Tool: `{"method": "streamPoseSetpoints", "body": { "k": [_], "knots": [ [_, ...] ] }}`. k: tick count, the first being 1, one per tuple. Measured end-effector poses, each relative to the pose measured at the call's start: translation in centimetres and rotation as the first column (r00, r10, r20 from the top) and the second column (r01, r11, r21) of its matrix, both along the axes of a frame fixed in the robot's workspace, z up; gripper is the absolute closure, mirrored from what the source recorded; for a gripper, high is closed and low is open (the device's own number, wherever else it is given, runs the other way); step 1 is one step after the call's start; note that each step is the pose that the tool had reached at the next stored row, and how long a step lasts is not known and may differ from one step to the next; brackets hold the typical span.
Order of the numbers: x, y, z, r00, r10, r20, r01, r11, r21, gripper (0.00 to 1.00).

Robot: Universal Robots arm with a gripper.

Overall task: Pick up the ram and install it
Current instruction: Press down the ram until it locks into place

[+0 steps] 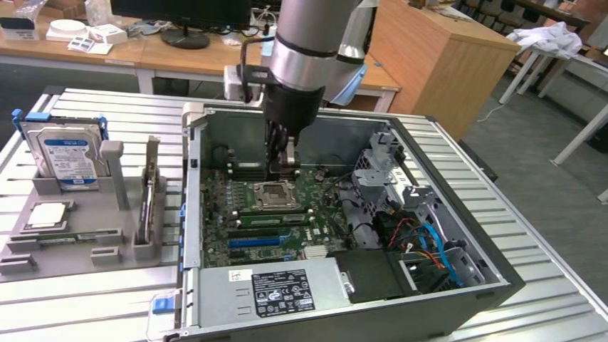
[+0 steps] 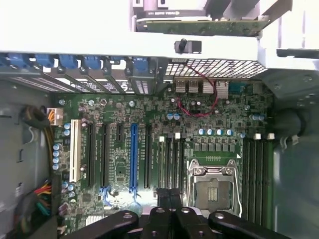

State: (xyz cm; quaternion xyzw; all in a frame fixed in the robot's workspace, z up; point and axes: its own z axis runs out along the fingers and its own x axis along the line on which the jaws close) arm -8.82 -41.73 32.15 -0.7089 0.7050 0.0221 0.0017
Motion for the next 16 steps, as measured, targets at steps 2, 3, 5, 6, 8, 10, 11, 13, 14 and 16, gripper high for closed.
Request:
{"method": "streamPoseSetpoints", "body": {
  "k": [2,3,5,6,8,10,11,13,14,16],
  "knots": [
    [0.0,0.00,0.54,1.0000,0.000,0.0004,0.000,1.0000,0.0000,0.89],
    [0.0,0.00,0.78,1.0000,0.000,0.0005,0.000,1.0000,0.0000,0.89],
    [0.0,0.00,1.26,1.0000,0.000,0.0007,0.000,1.0000,-0.0001,0.89],
    [0.0,0.00,1.51,1.0000,0.000,0.0008,0.000,1.0000,0.0000,0.89],
    [0.0,0.00,1.90,1.0000,0.000,0.0011,0.000,1.0000,0.0000,0.89],
    [0.0,0.00,2.33,1.0000,0.000,0.0014,0.000,1.0000,-0.0001,0.89],
    [0.0,0.00,2.55,1.0000,0.000,0.0016,0.000,1.0000,-0.0001,0.89],
    [0.0,0.00,2.96,1.0000,0.000,0.0020,0.000,1.0000,0.0000,0.89],
    [0.0,0.00,3.10,1.0000,0.000,0.0022,0.000,1.0000,0.0000,0.89],
    [0.0,0.00,3.15,1.0000,0.000,0.0026,0.000,1.0000,0.0002,0.89]
  ]
}}
